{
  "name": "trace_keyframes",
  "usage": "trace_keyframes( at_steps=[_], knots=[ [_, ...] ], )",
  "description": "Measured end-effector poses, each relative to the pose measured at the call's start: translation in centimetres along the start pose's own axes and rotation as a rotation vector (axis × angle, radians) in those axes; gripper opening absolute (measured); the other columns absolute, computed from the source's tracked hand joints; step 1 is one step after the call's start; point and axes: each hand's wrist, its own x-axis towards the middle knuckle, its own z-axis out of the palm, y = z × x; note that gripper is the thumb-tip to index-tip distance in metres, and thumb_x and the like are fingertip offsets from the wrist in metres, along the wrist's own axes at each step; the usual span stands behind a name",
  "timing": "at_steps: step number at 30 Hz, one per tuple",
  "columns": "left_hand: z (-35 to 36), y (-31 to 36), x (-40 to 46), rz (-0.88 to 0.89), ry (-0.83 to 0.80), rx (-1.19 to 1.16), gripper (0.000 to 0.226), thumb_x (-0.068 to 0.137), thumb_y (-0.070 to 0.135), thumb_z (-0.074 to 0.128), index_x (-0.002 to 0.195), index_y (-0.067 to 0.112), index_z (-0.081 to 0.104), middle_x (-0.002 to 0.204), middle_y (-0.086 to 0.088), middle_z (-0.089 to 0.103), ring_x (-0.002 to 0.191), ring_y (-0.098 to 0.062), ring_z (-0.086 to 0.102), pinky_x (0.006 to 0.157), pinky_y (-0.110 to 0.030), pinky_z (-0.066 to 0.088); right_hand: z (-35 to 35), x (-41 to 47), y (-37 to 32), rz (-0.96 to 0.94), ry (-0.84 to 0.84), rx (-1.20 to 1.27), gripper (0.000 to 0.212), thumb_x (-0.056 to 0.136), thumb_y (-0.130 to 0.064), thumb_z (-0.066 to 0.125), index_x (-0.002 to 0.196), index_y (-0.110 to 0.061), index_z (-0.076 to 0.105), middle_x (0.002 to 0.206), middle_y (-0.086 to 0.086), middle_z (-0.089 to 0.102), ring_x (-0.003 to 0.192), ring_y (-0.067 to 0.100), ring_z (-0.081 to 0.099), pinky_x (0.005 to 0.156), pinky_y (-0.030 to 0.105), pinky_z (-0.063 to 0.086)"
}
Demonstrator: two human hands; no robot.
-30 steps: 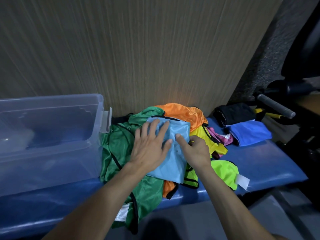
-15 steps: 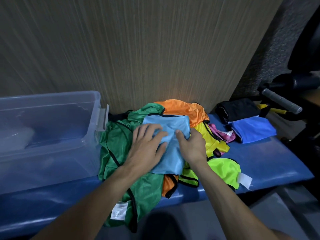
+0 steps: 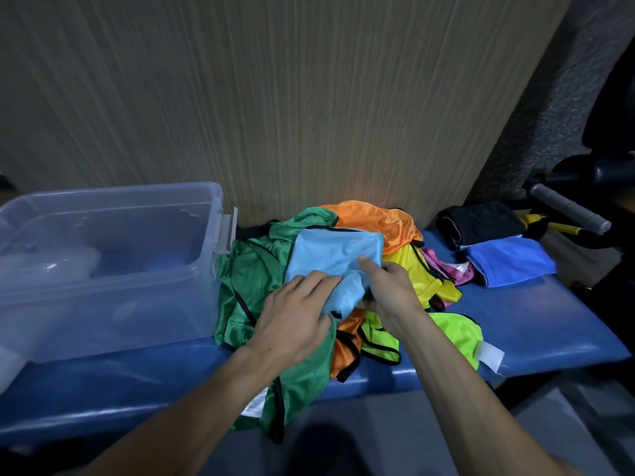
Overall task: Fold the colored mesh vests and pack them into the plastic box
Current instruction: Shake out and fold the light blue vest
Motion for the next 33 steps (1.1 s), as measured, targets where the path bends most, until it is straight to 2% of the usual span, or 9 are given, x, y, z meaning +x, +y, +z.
trace_keyframes(
  at_steps=[3, 6, 9, 12, 15, 21, 26, 29, 33],
  knots=[
    [-1.7, -0.8, 0.6, -0.023, -0.110, -0.110, 0.063, 0.085, 0.031, 0.033, 0.146, 0.027, 0.047, 0.131, 0.011, 0.055, 0.116, -0.016, 0.056, 0.089, -0.039, 0.051, -1.5, -2.4, -1.0, -0.227, 0.013, -0.332, 0.037, 0.097, -0.023, 0.063, 0.129, -0.016, 0.046, 0.100, 0.006, 0.067, 0.066, 0.017, 0.072, 0.067, 0.047, 0.063],
    [-3.2, -1.4, 1.4, -0.030, -0.192, -0.196, 0.054, 0.090, 0.032, 0.035, 0.139, 0.023, 0.054, 0.122, 0.007, 0.058, 0.111, -0.018, 0.058, 0.088, -0.040, 0.050, -3.5, -4.6, -0.9, -0.749, -0.067, -0.890, 0.072, 0.080, -0.023, 0.068, 0.147, -0.030, 0.042, 0.139, -0.005, 0.045, 0.117, 0.009, 0.057, 0.101, 0.034, 0.047],
    [-4.3, -1.4, 2.1, 0.037, -0.270, -0.188, 0.029, 0.100, 0.033, 0.041, 0.115, 0.018, 0.060, 0.109, 0.004, 0.060, 0.101, -0.017, 0.059, 0.084, -0.041, 0.049, -2.9, -5.0, -0.6, -0.937, -0.272, -1.061, 0.076, 0.080, -0.031, 0.073, 0.150, -0.035, 0.044, 0.156, -0.010, 0.037, 0.144, 0.017, 0.033, 0.117, 0.041, 0.030],
    [-5.2, -1.5, 1.9, 0.031, -0.317, -0.240, 0.018, 0.100, 0.025, 0.049, 0.088, 0.014, 0.056, 0.088, 0.001, 0.061, 0.080, -0.018, 0.060, 0.070, -0.042, 0.048, -1.6, -4.2, -0.6, -1.022, -0.351, -1.002, 0.043, 0.088, -0.035, 0.072, 0.130, -0.029, 0.063, 0.122, -0.016, 0.066, 0.112, 0.007, 0.060, 0.092, 0.036, 0.051],
    [-6.3, -2.2, 1.1, 0.017, -0.231, -0.292, 0.029, 0.101, 0.030, 0.052, 0.076, 0.014, 0.053, 0.066, 0.001, 0.054, 0.059, -0.016, 0.054, 0.058, -0.046, 0.044, -1.2, -4.3, -1.0, -1.118, -0.283, -0.956, 0.013, 0.090, -0.026, 0.072, 0.098, -0.028, 0.062, 0.077, -0.022, 0.052, 0.070, -0.006, 0.047, 0.060, 0.026, 0.035],
    [-9.1, -2.6, -1.7, -0.031, -0.025, -0.249, 0.009, 0.090, 0.017, 0.061, 0.082, 0.020, 0.058, 0.066, 0.003, 0.057, 0.060, -0.011, 0.055, 0.056, -0.041, 0.044, -1.6, -5.1, -2.5, -0.990, -0.148, -0.562, 0.020, 0.095, -0.017, 0.071, 0.082, -0.018, 0.056, 0.066, -0.002, 0.050, 0.059, 0.012, 0.044, 0.055, 0.035, 0.038],
    [-10.9, -0.7, -1.3, -0.127, 0.286, -0.641, 0.018, 0.098, 0.019, 0.062, 0.112, 0.026, 0.071, 0.097, 0.006, 0.075, 0.093, -0.015, 0.071, 0.085, -0.042, 0.056, -2.6, -5.7, -4.0, -0.853, -0.158, -0.216, 0.008, 0.098, -0.016, 0.068, 0.095, -0.009, 0.065, 0.084, 0.010, 0.065, 0.077, 0.017, 0.058, 0.070, 0.043, 0.049],
    [-9.7, -0.3, 0.5, -0.204, 0.235, -0.864, 0.020, 0.101, 0.024, 0.057, 0.115, 0.018, 0.070, 0.107, 0.001, 0.076, 0.103, -0.020, 0.071, 0.093, -0.052, 0.056, -2.8, -5.0, -3.5, -0.774, -0.098, -0.178, 0.014, 0.099, -0.022, 0.067, 0.092, -0.010, 0.065, 0.083, 0.014, 0.063, 0.079, 0.016, 0.057, 0.072, 0.040, 0.048],
    [-4.9, -2.6, 3.2, -0.442, 0.068, -0.963, 0.021, 0.104, 0.019, 0.056, 0.113, 0.012, 0.074, 0.109, -0.001, 0.077, 0.101, -0.015, 0.072, 0.093, -0.038, 0.054, -2.6, -1.4, -0.2, -0.514, -0.028, -0.322, 0.023, 0.094, -0.040, 0.069, 0.098, -0.017, 0.069, 0.091, -0.002, 0.073, 0.082, 0.014, 0.068, 0.080, 0.046, 0.058]
  ],
)
